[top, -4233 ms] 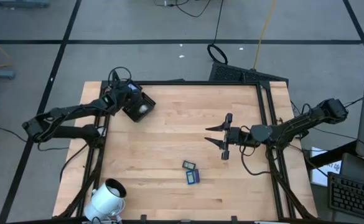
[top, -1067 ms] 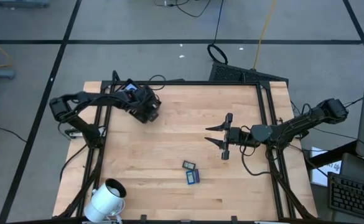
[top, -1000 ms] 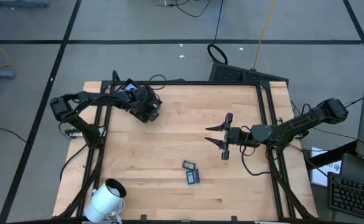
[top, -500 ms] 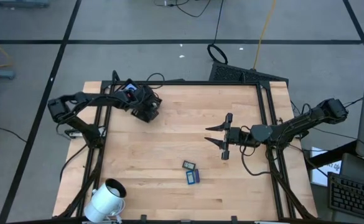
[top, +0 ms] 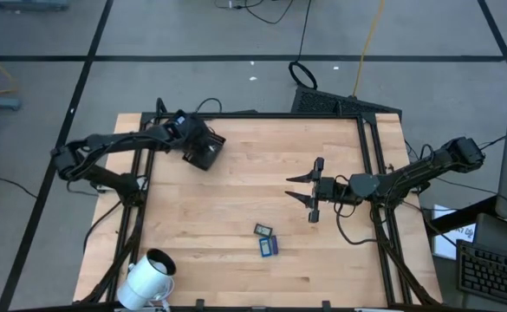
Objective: Pick & Place Office items
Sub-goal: Put the green charger adapter into the top black bin
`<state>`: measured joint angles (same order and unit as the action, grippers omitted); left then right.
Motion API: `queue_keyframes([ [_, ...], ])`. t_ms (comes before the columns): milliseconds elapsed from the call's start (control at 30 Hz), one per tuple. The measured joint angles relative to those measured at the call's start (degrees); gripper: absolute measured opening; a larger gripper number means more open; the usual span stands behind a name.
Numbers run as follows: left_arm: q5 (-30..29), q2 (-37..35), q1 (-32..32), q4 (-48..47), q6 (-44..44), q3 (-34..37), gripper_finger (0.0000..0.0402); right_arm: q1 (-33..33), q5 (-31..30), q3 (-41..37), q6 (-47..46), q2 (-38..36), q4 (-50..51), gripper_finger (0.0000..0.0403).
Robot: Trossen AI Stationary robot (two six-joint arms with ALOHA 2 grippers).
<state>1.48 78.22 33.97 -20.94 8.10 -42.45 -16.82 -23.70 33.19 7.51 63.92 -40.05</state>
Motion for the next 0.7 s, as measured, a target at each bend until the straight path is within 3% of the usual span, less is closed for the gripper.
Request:
queue_keyframes([
  [133,1.45,1.63,-0.42,-0.75,1.28,0.00,0.0112,0.00,0.00,0.00,0.00,-0.01,0.02,0.0155],
  [367,-7.76,5.30,-1.11,0.31,0.90,-0.05,0.0215,0.00,0.00,0.00,0.00,-0.01,0.00,0.0155],
  [500,-6.81,7.19,-1.11,0.91,0.61,-0.05,0.0240,0.00,0.02,0.00,0.00,-0.02,0.02,0.0155],
  [700,-4.29,10.76,-1.11,2.52,-0.49,-0.09,0.0243,0.00,0.02,0.00,0.00,0.00,0.02,0.0155],
])
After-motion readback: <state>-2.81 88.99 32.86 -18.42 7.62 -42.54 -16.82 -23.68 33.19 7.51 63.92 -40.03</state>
